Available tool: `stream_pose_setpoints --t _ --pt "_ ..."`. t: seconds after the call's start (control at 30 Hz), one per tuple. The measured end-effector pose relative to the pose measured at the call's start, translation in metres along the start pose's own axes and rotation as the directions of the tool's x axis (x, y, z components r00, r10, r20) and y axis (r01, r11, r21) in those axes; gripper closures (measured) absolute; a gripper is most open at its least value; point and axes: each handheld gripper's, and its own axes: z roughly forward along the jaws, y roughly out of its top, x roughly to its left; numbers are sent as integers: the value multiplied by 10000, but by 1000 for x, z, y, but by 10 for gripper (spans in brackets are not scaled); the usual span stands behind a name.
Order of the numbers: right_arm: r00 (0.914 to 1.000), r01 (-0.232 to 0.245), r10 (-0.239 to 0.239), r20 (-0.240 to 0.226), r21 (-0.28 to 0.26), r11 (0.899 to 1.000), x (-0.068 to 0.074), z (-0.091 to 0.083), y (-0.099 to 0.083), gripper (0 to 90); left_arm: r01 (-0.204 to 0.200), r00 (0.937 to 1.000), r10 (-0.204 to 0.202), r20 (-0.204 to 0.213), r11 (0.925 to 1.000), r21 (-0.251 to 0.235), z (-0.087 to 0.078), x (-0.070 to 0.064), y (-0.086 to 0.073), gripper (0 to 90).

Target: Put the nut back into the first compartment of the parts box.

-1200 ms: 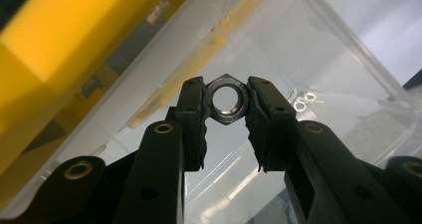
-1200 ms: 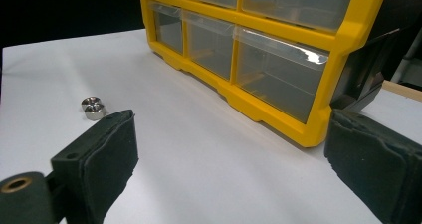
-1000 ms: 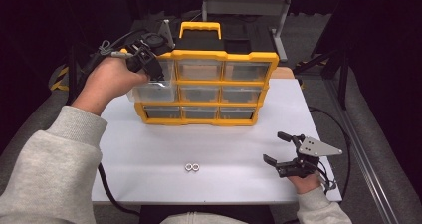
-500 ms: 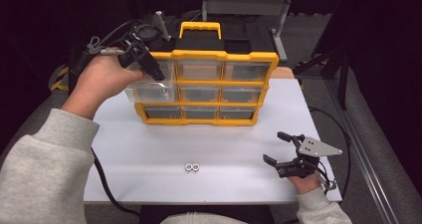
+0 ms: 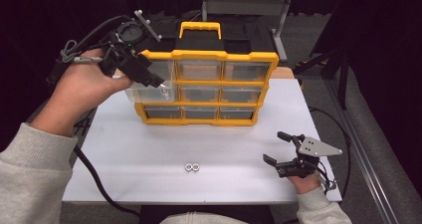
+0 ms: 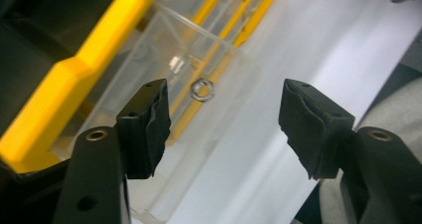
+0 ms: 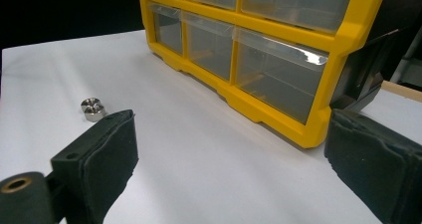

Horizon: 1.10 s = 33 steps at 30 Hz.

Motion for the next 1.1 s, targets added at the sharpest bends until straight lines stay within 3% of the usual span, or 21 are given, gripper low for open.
stream_pose_setpoints --t 0.27,0.37,0.43,0.8,1.0,1.07,1.1 --pt "10000 -2 2 -26 3 10000 0 0 0 71 -657 9973 665 325 9975 -254 5 -16 -10 311" --pt "10000 27 -27 -7 17 10000 0 0 0 71 -1115 9918 1138 577 9929 -426 11 -25 -17 313" --pt "10000 23 -23 -8 13 10000 0 0 0 71 -1141 9912 1165 631 9926 -413 14 -28 -19 313" --pt "10000 23 -23 -37 24 10000 1 1 0 71 -1671 9797 1662 1121 9859 -14 50 -50 -35 300" --pt "10000 22 -22 -51 17 10000 1 1 0 71 -1788 9755 1739 1346 9836 249 81 -58 -44 300" --pt "10000 18 -18 -54 20 10000 1 1 0 71 -1767 9754 1707 1395 9838 315 83 -59 -45 297" --pt "10000 29 -29 -60 18 10000 1 1 0 71 -1851 9725 1771 1511 9819 408 96 -62 -47 294"
